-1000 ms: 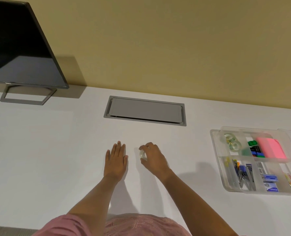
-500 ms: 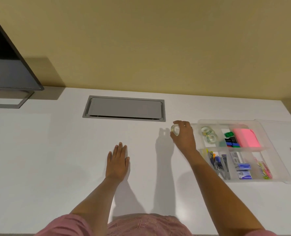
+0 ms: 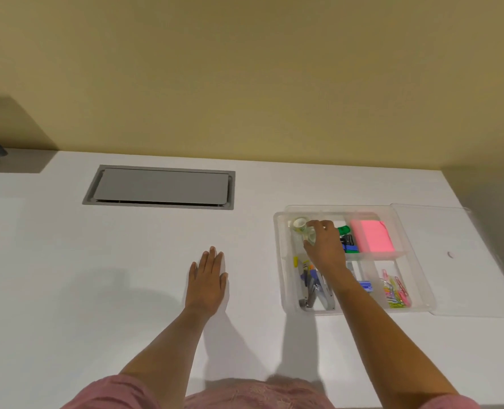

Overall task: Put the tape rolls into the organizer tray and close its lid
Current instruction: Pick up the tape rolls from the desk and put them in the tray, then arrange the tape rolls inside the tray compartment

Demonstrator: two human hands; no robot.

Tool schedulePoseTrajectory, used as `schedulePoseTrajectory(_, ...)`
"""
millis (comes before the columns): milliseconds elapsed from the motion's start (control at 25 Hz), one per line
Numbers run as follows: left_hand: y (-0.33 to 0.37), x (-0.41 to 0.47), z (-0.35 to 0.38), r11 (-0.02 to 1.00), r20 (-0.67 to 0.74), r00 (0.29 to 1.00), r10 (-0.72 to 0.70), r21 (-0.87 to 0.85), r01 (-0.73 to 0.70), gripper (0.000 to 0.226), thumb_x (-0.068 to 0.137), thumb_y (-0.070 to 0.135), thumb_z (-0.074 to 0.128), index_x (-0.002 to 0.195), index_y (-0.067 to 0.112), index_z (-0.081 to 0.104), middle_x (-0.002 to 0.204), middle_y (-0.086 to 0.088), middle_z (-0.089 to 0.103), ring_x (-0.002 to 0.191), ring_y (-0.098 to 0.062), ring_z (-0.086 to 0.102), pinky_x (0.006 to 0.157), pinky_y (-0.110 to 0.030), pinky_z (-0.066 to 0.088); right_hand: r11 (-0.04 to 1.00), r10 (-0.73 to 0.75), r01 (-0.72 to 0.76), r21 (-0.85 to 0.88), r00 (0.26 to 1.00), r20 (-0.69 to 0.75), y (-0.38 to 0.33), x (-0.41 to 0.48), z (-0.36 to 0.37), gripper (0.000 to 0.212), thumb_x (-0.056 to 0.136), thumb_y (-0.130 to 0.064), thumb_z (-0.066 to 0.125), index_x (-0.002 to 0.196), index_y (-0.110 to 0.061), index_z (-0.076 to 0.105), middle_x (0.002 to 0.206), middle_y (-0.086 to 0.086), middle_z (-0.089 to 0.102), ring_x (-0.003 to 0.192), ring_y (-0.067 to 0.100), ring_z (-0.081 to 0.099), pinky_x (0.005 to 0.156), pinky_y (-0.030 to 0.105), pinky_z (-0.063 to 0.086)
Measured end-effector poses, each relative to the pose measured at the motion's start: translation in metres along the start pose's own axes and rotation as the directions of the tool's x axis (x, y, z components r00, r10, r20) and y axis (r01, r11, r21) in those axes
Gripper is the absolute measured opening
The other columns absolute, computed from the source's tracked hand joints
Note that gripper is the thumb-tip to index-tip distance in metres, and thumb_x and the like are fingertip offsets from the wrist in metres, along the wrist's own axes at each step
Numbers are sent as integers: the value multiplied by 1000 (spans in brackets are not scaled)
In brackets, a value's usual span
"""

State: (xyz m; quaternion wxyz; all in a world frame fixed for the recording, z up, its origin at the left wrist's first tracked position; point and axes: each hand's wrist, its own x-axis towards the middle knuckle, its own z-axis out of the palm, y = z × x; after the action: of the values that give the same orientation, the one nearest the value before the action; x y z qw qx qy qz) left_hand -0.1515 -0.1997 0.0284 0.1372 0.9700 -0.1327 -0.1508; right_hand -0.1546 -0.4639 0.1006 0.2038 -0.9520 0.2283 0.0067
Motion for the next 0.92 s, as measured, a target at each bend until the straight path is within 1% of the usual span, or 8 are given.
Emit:
schedulePoseTrajectory(120, 27, 4, 9, 1000, -13, 1000, -19, 18, 19, 53, 104, 32, 22, 153, 20, 6, 163, 0, -2, 150, -18, 1, 123, -38, 6, 994, -50, 60, -96, 994, 99, 10, 7, 2, 44, 88, -13, 61, 131, -13, 50, 130, 14, 49, 117, 30, 49, 90, 38, 50)
schedulePoseTrajectory(240, 48, 9, 10, 999, -24, 999, -39, -35, 38, 50, 104, 31, 23, 152, 20, 14, 163, -1, 3, 150, -17, 5, 123, -37, 8, 986, -72, 96, -138, 983, 167, 11, 14, 1, 46, 90, -15, 59, 134, -13, 46, 127, 15, 49, 115, 31, 50, 92, 38, 49)
schedulePoseTrajectory(360, 70, 20, 3, 992, -97, 994, -47, -125, 35, 44, 104, 27, 28, 146, 18, 31, 159, -2, 21, 148, -18, 17, 122, -37, 13, 968, -85, 137, -210, 967, 240, 10, 19, -1, 49, 91, -20, 59, 137, -12, 42, 129, 16, 47, 117, 31, 49, 94, 38, 48)
schedulePoseTrajectory(480, 94, 36, -10, 982, -188, 982, -25, -189, -11, 37, 103, 22, 34, 137, 15, 48, 147, -3, 45, 139, -18, 38, 119, -37, 22, 957, -80, 156, -246, 953, 293, 9, 26, -4, 49, 92, -17, 60, 137, -12, 41, 132, 15, 45, 119, 30, 49, 94, 36, 48)
schedulePoseTrajectory(560, 111, 46, -20, 973, -254, 967, 17, -218, -74, 32, 101, 18, 39, 128, 13, 56, 134, -4, 59, 127, -19, 52, 114, -39, 32, 950, -79, 166, -265, 947, 312, 9, 29, -4, 48, 92, -14, 60, 136, -12, 41, 133, 15, 44, 120, 29, 48, 94, 36, 48)
schedulePoseTrajectory(680, 133, 58, -33, 960, -307, 948, 87, -229, -162, 29, 99, 16, 44, 121, 13, 62, 124, -4, 66, 116, -20, 60, 106, -38, 40, 939, -83, 182, -293, 944, 319, 8, 33, -3, 47, 92, -14, 60, 135, -12, 42, 133, 14, 45, 121, 28, 48, 95, 35, 48)
schedulePoseTrajectory(840, 151, 68, -40, 956, -321, 931, 174, -170, -237, 28, 98, 15, 45, 119, 16, 63, 122, 0, 67, 117, -18, 59, 103, -32, 37, 927, -99, 196, -319, 949, 298, 8, 34, -2, 40, 95, -11, 50, 135, -10, 43, 132, 14, 49, 122, 29, 49, 96, 34, 47)
schedulePoseTrajectory(920, 156, 71, -41, 956, -311, 928, 205, -142, -258, 28, 98, 15, 44, 120, 17, 62, 123, 1, 66, 119, -17, 57, 103, -31, 33, 941, -127, 197, -274, 958, 256, 10, 36, -3, 36, 96, -7, 45, 132, -9, 47, 129, 15, 51, 120, 29, 50, 93, 35, 48)
